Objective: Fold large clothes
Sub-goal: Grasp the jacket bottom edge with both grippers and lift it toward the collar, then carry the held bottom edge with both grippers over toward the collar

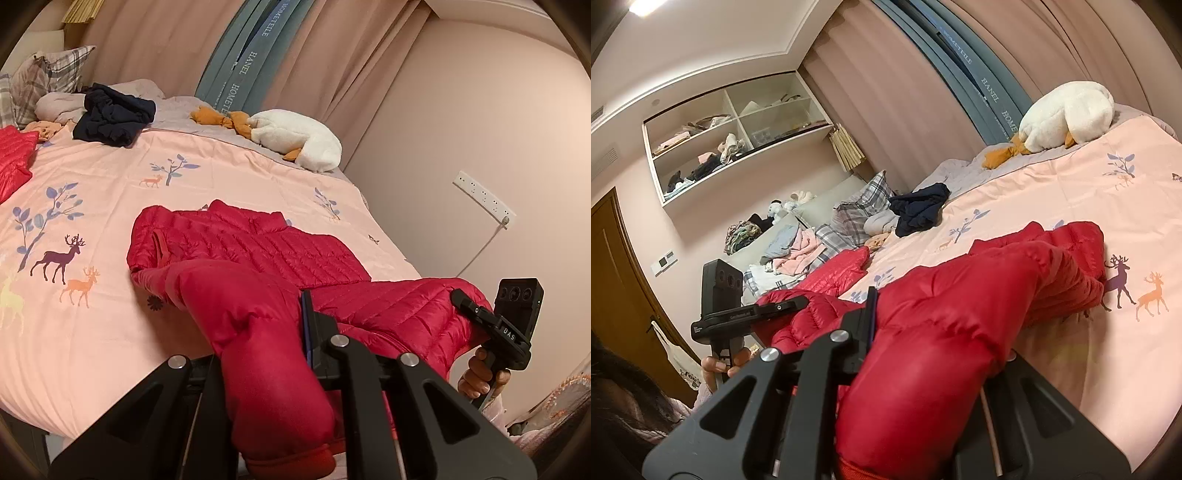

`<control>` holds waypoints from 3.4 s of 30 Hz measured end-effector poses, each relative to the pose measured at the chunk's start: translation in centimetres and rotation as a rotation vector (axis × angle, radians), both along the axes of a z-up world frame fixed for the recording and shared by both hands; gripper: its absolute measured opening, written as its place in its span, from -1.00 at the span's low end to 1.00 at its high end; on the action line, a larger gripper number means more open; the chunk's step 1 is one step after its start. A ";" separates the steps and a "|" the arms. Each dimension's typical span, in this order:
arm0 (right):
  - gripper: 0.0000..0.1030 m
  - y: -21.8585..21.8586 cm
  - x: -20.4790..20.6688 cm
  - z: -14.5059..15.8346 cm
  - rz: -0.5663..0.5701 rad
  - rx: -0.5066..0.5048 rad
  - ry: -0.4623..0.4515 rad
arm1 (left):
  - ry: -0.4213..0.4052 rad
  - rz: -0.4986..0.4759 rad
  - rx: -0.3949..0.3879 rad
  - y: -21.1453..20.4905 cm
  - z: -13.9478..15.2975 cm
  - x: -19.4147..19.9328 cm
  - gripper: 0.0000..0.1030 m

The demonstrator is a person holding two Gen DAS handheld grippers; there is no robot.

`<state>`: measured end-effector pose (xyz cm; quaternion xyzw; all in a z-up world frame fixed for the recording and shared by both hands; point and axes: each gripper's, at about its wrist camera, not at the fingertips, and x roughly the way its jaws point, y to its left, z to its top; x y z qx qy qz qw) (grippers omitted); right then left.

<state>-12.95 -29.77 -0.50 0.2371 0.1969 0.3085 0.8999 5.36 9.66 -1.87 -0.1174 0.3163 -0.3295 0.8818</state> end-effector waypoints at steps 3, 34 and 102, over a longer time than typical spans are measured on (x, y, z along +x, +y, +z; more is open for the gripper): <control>-0.78 -0.2 0.2 -0.3 -0.002 0.005 0.004 | -0.002 -0.002 0.003 -0.1 0.0 0.4 -0.82; -0.77 0.8 0.6 -1.0 -0.041 0.014 0.039 | 0.029 0.011 0.031 -0.6 -0.6 0.6 -0.81; -0.76 -0.2 10.3 -3.0 -0.190 -0.014 0.066 | -0.001 0.136 0.167 -3.0 -1.8 9.2 -0.80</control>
